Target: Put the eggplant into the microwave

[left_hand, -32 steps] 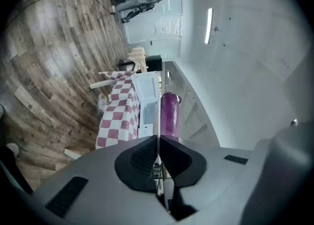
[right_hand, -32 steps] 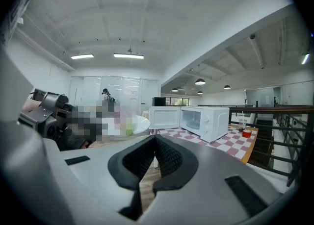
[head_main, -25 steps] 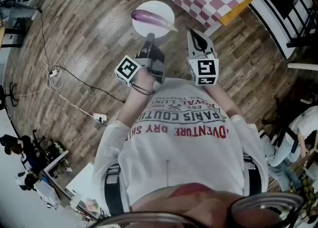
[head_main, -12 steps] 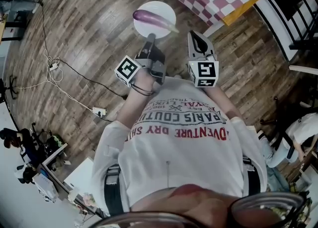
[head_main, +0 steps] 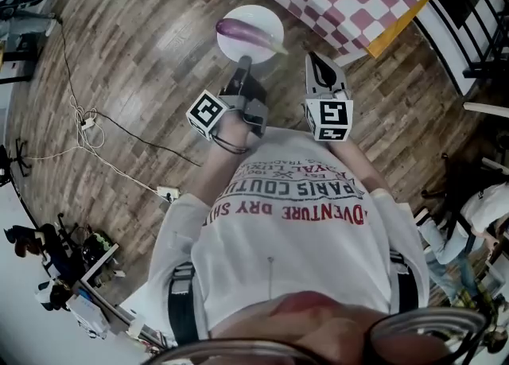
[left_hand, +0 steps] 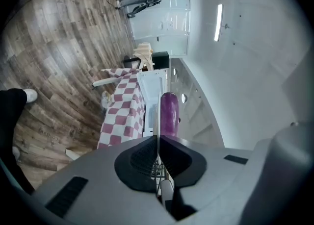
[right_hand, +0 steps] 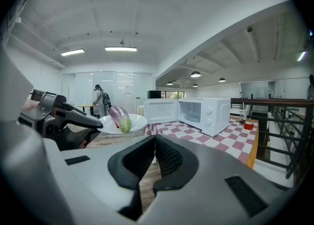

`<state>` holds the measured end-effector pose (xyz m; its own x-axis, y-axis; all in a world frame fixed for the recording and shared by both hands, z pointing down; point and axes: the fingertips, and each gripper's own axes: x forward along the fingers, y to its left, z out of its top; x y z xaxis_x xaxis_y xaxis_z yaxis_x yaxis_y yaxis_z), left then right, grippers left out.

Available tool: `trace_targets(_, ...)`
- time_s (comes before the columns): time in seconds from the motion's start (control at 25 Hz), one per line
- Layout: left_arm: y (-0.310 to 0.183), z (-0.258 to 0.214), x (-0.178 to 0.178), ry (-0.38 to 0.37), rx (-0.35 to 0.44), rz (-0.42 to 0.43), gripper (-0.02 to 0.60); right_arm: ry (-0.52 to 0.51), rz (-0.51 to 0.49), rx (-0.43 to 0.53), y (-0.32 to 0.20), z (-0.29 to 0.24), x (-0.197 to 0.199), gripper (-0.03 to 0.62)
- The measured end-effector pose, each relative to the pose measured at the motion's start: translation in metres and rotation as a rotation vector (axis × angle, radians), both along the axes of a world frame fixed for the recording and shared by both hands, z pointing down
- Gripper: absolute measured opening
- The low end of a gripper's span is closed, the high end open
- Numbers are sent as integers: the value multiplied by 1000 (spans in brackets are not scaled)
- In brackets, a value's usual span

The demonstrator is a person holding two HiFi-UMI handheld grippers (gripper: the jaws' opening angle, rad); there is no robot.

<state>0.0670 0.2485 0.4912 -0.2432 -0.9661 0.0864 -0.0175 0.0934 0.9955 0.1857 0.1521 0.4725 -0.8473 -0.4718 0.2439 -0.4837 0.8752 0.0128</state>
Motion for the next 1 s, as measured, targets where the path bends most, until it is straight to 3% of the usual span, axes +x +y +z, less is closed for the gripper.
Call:
trace_targets(0.2, -13, 4, -71, 1, -40, 9, 35, 12, 33, -8, -15, -1, -61, 26)
trace_targets(0.64, -54, 0, -231, 8, -42, 100, 35, 34, 139, -21, -47, -2, -211, 26)
trace_targets(0.84, -66, 4, -278, 9, -60, 123, 35, 37, 168, -12, -59, -3, -261, 26)
trace_targets(1.0, -79, 13, -295, 30, -66, 139, 35, 51, 191, -8, -72, -3, -278, 26)
